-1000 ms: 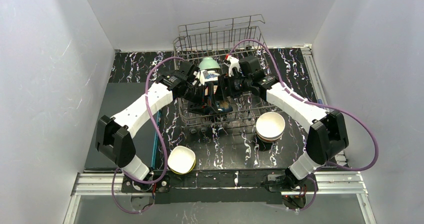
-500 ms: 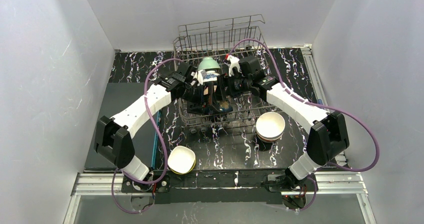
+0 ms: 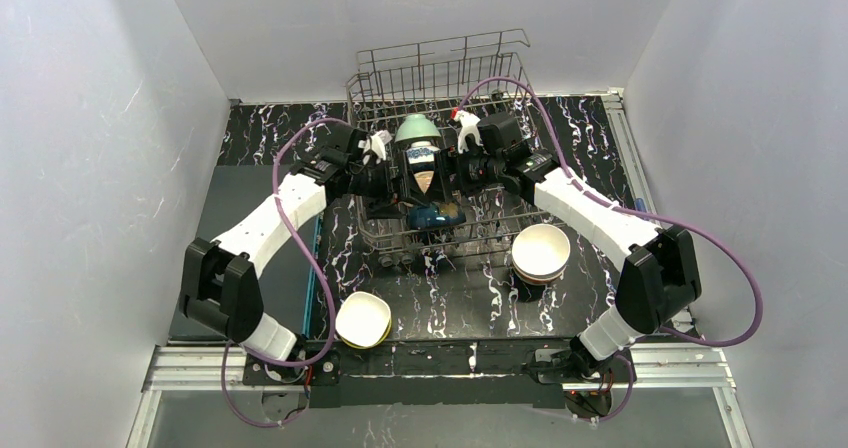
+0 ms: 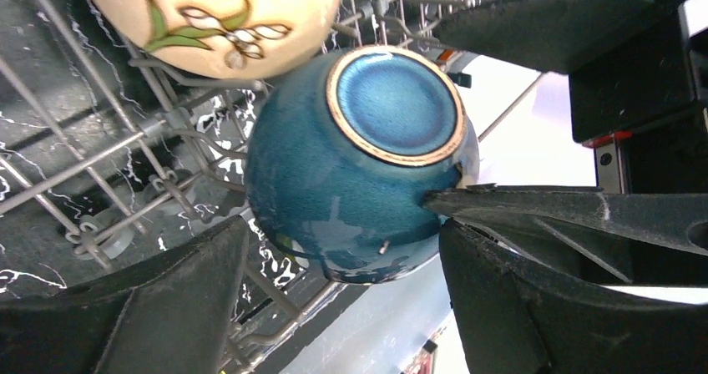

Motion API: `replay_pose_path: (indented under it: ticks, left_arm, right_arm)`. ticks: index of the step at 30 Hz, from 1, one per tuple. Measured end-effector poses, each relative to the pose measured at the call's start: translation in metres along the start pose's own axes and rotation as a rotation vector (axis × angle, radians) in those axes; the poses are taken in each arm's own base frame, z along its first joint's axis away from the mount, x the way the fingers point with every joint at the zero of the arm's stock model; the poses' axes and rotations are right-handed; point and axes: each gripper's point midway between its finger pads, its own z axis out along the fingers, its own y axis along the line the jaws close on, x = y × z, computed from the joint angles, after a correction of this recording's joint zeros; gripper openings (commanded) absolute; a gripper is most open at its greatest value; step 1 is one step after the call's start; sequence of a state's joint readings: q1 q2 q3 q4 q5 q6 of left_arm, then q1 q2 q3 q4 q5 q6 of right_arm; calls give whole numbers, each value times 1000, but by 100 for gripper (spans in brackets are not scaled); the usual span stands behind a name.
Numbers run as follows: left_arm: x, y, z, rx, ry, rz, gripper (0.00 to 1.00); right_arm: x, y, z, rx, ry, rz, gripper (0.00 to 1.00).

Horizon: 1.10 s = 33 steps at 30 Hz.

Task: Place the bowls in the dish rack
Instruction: Adjust the bowl in the dish rack.

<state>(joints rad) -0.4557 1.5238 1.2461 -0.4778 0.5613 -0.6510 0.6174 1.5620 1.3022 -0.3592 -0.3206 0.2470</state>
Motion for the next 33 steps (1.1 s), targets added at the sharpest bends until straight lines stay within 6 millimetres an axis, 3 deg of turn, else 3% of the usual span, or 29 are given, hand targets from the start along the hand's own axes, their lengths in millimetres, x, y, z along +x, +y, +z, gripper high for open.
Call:
replay_pose_path:
  ticks: [7,12,15,22,33]
  left_arm:
    - [-21,19,-5,2,-84,-73,62]
    - [-31,35,-5,-81,-141,-65,38]
    - [-37,46,-8,-152,-162,-32,30]
    - [-56,63,-6,-285,-179,103,22]
    - [-33,82,34,-357,-39,197,18]
  right_arm:
    - [0,1,-2,-3,-7,0,84]
    - [0,1,-4,-1,-15,-2,84]
    - [-1,1,-5,1,-18,-3,84]
    - [-2,0,-8,6,-25,-17,84]
    - [-2,0,-10,2,-23,-20,84]
